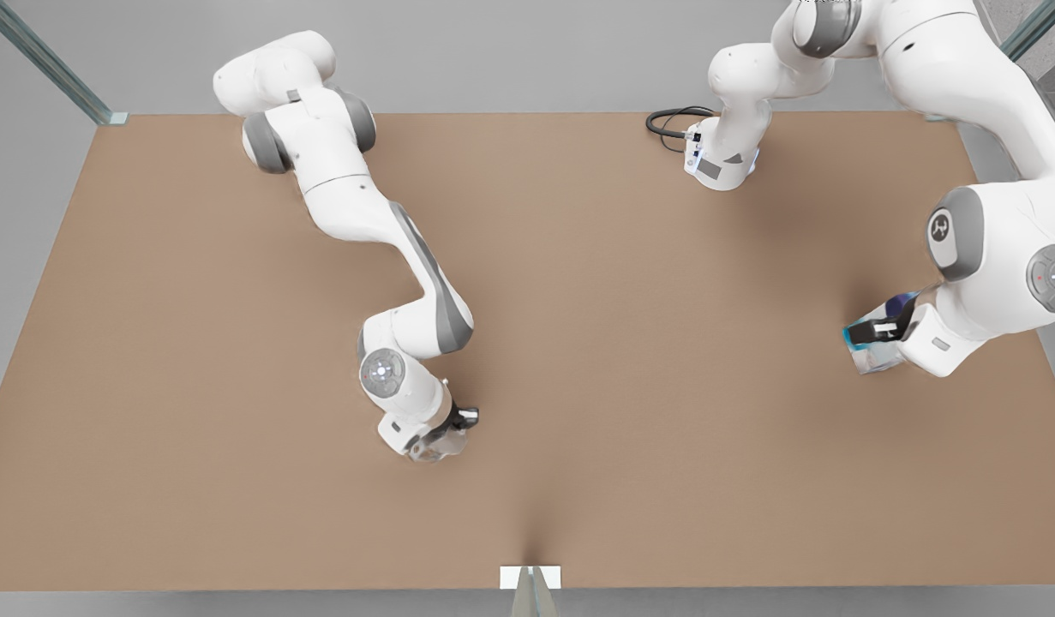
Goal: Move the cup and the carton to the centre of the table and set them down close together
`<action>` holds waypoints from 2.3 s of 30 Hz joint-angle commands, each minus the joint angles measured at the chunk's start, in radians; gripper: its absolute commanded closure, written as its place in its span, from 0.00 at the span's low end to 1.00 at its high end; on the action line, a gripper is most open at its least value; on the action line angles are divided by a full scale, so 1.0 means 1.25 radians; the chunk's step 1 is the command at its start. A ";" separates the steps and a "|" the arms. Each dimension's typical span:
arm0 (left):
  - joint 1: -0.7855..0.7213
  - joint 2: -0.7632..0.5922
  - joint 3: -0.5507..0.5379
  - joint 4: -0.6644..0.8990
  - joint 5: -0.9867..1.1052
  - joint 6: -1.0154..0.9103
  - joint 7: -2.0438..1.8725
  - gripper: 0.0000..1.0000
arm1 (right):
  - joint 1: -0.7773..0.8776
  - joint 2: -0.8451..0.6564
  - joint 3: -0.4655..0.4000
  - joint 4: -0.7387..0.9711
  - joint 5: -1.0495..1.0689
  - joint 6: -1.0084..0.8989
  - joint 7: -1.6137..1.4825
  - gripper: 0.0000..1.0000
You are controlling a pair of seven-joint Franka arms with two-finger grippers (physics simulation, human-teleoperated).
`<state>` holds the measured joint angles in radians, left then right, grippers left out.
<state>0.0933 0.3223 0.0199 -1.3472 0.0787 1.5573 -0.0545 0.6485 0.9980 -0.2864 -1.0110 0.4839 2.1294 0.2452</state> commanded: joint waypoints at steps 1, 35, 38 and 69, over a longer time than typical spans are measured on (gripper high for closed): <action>0.019 0.001 0.000 0.008 -0.003 0.013 -0.001 0.00 | 0.009 0.010 -0.008 0.004 0.010 0.008 0.004 0.79; 0.336 -0.120 -0.059 -0.304 -0.008 0.131 0.144 0.00 | 0.019 -0.417 -0.083 -0.012 -0.394 -0.533 -0.202 0.00; 0.335 -0.111 -0.059 -0.316 -0.006 0.158 0.142 0.00 | -0.418 -0.645 0.325 -0.309 -0.568 -0.492 -0.113 0.00; 0.312 0.049 -0.060 -0.327 0.019 0.255 0.260 0.48 | -0.448 -0.674 0.336 -0.336 -0.566 -0.478 -0.109 0.00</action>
<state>0.4832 0.3835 -0.0553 -1.7564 0.1045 1.8763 0.2703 0.0889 0.1550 0.1334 -1.4312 -0.2240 1.5324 0.1089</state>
